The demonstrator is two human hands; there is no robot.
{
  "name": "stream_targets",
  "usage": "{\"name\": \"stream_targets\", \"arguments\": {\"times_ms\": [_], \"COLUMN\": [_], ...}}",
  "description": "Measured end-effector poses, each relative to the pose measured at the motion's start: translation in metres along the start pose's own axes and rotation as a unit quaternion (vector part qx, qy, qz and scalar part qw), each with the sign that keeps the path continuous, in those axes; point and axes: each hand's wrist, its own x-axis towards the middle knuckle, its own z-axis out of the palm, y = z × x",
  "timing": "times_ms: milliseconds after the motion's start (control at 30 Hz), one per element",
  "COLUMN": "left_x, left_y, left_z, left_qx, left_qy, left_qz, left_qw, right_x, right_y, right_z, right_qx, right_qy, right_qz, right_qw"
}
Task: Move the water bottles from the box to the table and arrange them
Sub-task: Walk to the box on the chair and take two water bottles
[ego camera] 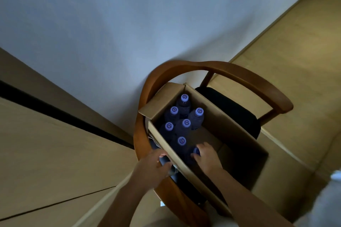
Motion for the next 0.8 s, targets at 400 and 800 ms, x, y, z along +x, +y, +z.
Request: {"name": "stream_targets", "arguments": {"times_ms": [400, 800], "left_x": [0.025, -0.019], "left_y": [0.062, 0.045], "left_z": [0.010, 0.001], "left_qx": [-0.065, -0.284], "left_qy": [-0.002, 0.238], "left_qz": [0.050, -0.016], "left_qw": [0.997, 0.929], "right_x": [-0.066, -0.025], "right_y": [-0.083, -0.069], "right_z": [-0.182, -0.142], "right_qx": [-0.047, 0.296], "right_qy": [0.082, -0.019], "right_qz": [-0.136, -0.067], "right_qw": [0.986, 0.953]}}
